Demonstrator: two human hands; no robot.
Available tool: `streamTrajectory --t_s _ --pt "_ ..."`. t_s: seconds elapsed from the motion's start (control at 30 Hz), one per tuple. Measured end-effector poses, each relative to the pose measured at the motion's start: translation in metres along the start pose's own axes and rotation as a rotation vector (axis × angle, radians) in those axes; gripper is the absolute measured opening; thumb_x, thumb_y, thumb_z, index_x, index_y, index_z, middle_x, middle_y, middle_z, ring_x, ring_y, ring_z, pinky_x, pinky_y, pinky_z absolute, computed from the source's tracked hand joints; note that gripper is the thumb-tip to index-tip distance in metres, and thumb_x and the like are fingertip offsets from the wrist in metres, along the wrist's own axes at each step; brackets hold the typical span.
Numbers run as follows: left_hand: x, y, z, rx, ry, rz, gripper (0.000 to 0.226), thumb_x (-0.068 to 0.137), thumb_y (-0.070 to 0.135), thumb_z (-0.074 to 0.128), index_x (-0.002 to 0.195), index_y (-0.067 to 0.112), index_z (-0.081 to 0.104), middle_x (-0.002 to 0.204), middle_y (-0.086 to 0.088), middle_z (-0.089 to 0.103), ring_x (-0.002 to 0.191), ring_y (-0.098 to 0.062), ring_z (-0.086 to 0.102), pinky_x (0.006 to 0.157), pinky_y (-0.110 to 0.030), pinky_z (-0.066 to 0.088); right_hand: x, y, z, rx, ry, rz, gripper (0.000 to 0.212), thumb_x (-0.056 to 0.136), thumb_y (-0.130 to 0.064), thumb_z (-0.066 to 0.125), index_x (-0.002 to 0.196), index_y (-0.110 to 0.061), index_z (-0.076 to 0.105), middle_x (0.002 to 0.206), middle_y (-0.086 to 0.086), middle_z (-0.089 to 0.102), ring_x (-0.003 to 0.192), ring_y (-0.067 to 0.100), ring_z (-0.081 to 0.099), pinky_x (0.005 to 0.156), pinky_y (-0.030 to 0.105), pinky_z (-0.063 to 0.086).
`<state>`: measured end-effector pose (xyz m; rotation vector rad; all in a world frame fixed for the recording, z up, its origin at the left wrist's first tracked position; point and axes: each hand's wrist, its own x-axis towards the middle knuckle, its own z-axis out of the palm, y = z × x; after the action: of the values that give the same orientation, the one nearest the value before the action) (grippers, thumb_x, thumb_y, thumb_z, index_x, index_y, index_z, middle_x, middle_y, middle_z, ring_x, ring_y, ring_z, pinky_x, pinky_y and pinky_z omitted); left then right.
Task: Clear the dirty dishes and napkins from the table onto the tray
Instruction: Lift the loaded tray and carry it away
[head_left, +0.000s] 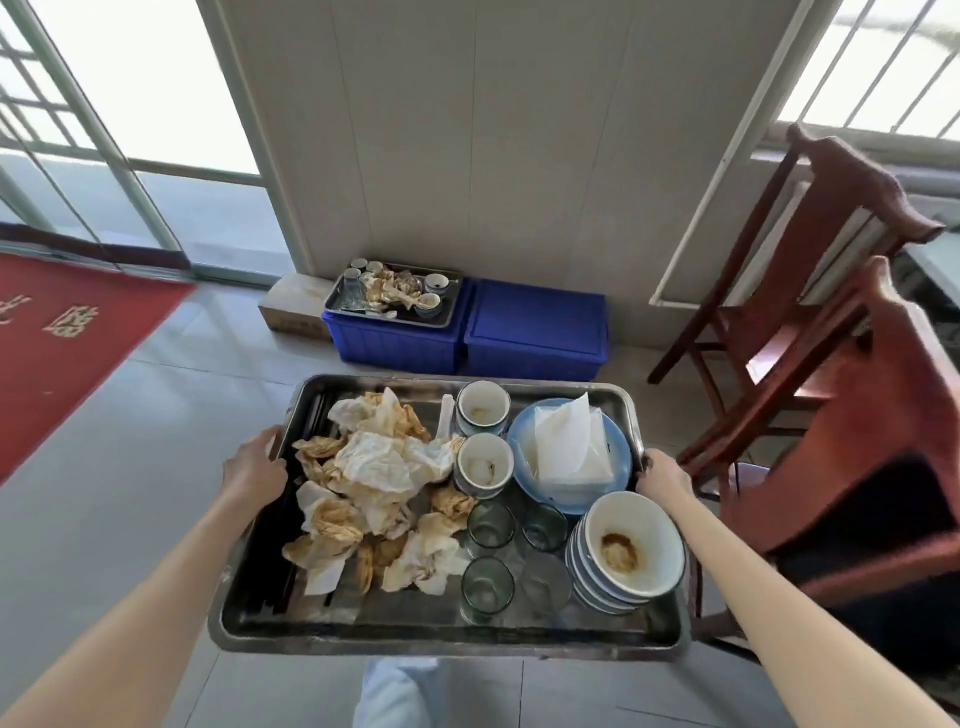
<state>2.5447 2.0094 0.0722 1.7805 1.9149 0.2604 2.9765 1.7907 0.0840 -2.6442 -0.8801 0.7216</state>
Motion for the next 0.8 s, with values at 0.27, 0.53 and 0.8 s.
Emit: streamTrajectory --t_s 0.27,0.53,0.8 --pt "0.194 0.106 0.007 -0.011 -0.050 0.048 0.052 0.090 0.006 0.053 0.139 0.020 0.043 0.126 -0.024 0.055 0.116 -0.042 0.049 0.095 -0.039 0.038 0.153 -0.097 -0.019 0.081 0.072 0.084 0.025 0.089 -0.005 0.044 0.112 -0.008 0.055 0.118 0.019 0.060 0.111 0.036 0.053 0.087 0.035 0.041" --pt "0.354 0.212 0.031 -0.036 -0.081 0.062 0.050 0.089 0.005 0.053 0.136 0.022 0.047 0.125 -0.023 0.056 0.112 -0.041 0.051 0.092 -0.038 0.038 0.303 -0.164 -0.048 0.165 0.087 0.153 0.026 0.088 -0.004 0.042 0.108 -0.010 0.057 0.109 0.020 0.061 0.100 0.036 0.054 0.078 0.033 0.041" --pt "0.475 0.318 0.094 -0.063 -0.095 0.030 0.053 0.086 0.000 0.055 0.135 0.017 0.049 0.123 -0.024 0.057 0.110 -0.041 0.052 0.093 -0.042 0.041 0.471 -0.188 -0.080 0.177 0.057 0.176 0.028 0.089 -0.005 0.041 0.113 -0.009 0.054 0.112 0.020 0.060 0.100 0.035 0.054 0.076 0.031 0.039"
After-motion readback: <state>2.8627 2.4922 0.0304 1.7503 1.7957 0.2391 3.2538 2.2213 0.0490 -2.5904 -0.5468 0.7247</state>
